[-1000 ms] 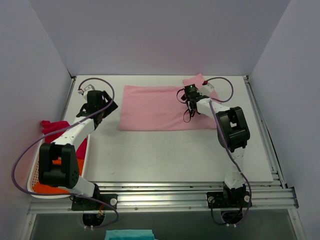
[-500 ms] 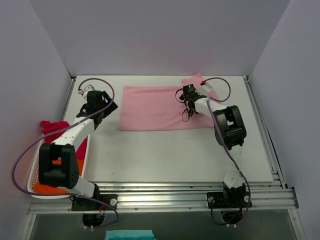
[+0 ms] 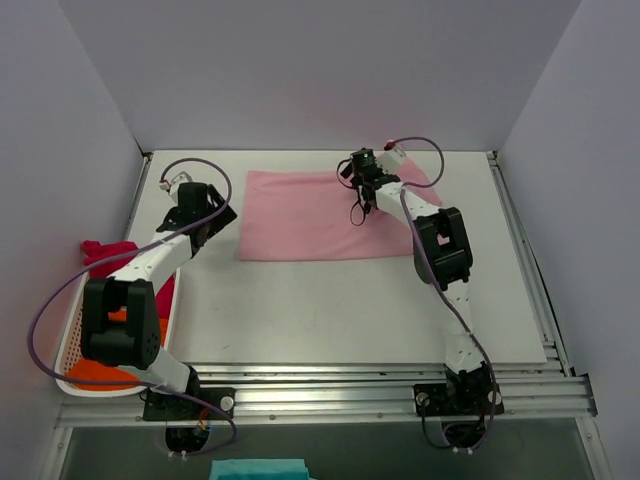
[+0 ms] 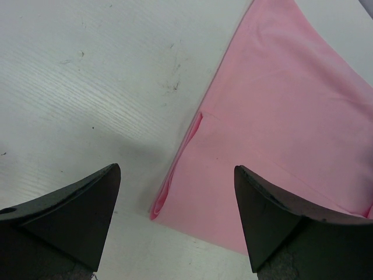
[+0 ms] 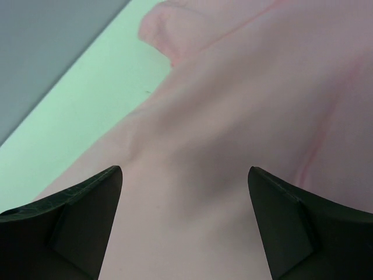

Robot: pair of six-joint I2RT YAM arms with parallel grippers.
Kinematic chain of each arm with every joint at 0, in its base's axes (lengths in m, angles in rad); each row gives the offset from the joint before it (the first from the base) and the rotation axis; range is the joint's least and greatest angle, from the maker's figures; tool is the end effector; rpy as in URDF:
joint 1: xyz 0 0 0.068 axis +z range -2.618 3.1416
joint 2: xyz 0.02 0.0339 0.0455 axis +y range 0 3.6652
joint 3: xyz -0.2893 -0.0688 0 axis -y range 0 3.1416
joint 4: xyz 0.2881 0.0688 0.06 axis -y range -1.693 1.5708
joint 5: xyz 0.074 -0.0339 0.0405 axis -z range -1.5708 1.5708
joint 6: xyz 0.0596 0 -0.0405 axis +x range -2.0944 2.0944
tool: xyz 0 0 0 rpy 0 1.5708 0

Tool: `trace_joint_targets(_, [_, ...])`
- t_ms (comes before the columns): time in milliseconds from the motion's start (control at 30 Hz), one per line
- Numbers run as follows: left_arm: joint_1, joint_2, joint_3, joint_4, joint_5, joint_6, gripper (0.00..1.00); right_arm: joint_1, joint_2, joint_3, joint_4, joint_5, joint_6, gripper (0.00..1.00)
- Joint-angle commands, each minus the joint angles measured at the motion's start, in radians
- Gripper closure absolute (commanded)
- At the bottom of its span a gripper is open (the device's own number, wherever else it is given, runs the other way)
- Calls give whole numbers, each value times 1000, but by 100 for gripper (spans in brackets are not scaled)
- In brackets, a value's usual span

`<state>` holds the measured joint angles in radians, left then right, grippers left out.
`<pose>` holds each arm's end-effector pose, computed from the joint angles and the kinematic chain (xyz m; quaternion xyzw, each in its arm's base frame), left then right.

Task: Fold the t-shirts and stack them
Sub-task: Fold the flattened tshirt in 1/3 of the way

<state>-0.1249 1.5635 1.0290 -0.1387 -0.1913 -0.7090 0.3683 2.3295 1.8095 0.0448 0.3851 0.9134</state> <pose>0.3983 -0.0386 0.2250 -0.2979 0.8469 -0.0962 0.4297 0.5807 0.2001 0.1732 0.3215 0.7801 0.1747 0.5074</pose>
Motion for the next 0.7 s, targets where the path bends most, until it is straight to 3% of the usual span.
trace_joint_targets(0, [4,24,49,16,-14,20,12,0,79,126,26,-44,-33,15])
trace_joint_targets(133, [4,3,54,7,-17,22,12,-26,-27,87,47,18,-99,14])
trace_joint_targets(267, [2,-17,57,-4,-10,16,12,-84,-267,-207,135,66,-122,13])
trace_joint_targets(467, [-41,-57,20,5,7,-21,12,-103,-617,-593,96,170,-96,13])
trace_joint_targets(667, [-82,-56,-79,62,41,-81,12,-94,-912,-909,112,83,-35,13])
